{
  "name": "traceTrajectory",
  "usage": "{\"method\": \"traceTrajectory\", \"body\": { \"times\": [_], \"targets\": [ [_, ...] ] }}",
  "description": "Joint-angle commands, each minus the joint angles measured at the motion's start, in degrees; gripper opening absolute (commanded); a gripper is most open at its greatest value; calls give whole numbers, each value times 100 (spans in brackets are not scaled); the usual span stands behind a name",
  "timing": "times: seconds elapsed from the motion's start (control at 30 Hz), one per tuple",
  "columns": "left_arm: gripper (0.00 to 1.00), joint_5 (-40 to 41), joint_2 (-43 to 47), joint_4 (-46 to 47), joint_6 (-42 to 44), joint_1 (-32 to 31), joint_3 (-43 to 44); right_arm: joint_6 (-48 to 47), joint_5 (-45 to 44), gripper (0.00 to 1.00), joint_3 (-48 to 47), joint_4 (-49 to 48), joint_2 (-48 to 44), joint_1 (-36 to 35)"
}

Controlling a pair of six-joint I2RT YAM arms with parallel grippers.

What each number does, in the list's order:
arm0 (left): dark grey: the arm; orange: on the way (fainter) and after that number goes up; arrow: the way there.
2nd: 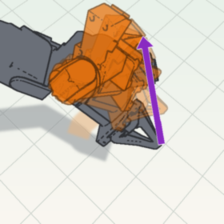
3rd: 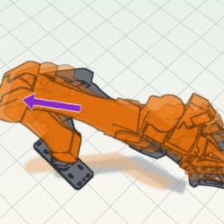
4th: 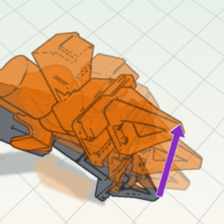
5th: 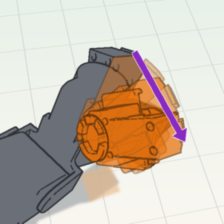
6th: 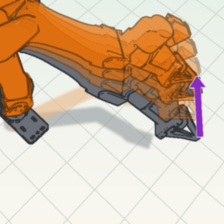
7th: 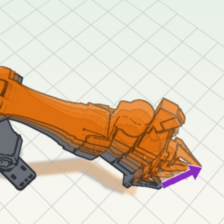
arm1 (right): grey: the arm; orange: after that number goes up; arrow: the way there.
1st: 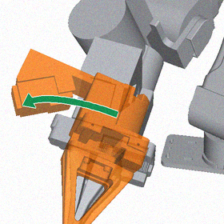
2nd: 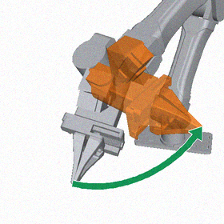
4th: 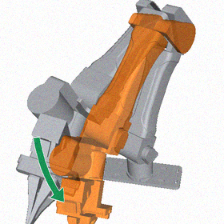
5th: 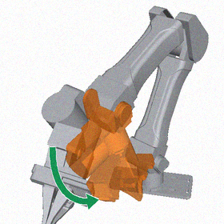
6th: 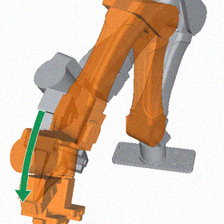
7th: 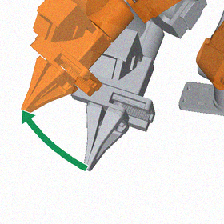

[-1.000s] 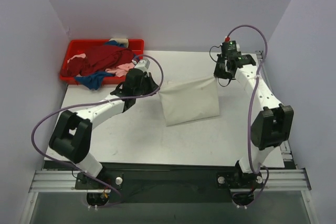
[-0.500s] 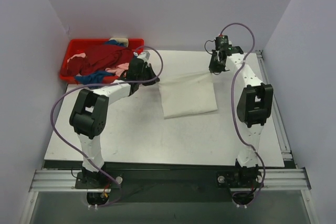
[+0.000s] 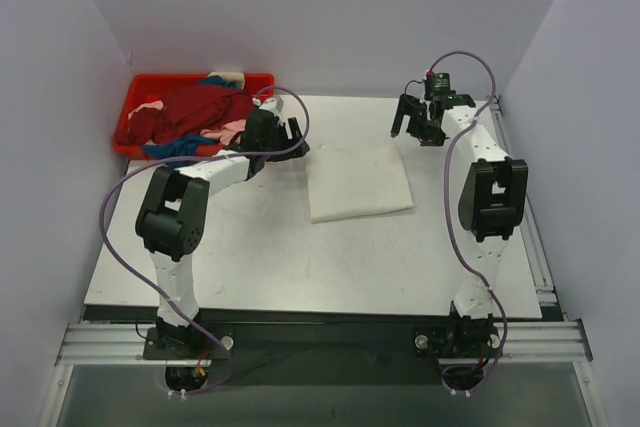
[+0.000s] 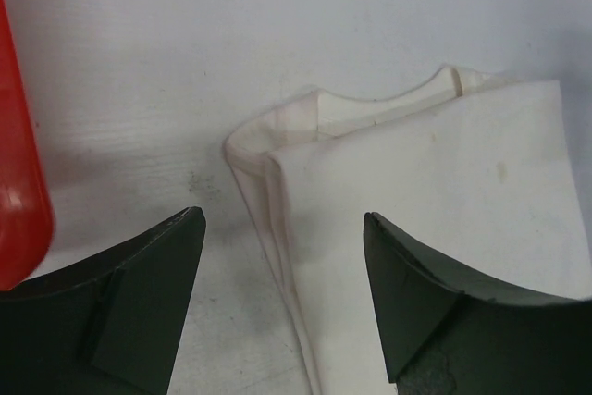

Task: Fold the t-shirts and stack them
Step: Fold the long partially folded tshirt into a neat square, then put the neatly folded tshirt into the corner of the board with the right arm

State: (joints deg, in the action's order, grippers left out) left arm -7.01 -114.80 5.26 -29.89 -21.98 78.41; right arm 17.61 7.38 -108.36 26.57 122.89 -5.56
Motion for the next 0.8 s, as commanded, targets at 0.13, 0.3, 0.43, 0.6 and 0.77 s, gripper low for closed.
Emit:
{"method": "traceTrajectory", "body": {
  "times": [0.13,0.3,0.43,0.6,0.77],
  "targets": [
    [80,-38,863,546,71,-193,-1081,-152,1362,91,1966,-950,-1346,275],
    [80,-265,995,959,-78,-263,-1600,-170,1591,91,2863,-1320,-1610,433],
    [80,-459,907,1205,-175,-272,-1750,-161,1881,91,3022,-1373,-1488,539],
    [80,-617,600,1241,-245,-272,-1531,-38,2636,91,2943,-1400,-1084,951],
    [79,-662,336,1197,-272,-272,-1320,76,2936,91,2776,-1417,-750,1048]
  ]
}}
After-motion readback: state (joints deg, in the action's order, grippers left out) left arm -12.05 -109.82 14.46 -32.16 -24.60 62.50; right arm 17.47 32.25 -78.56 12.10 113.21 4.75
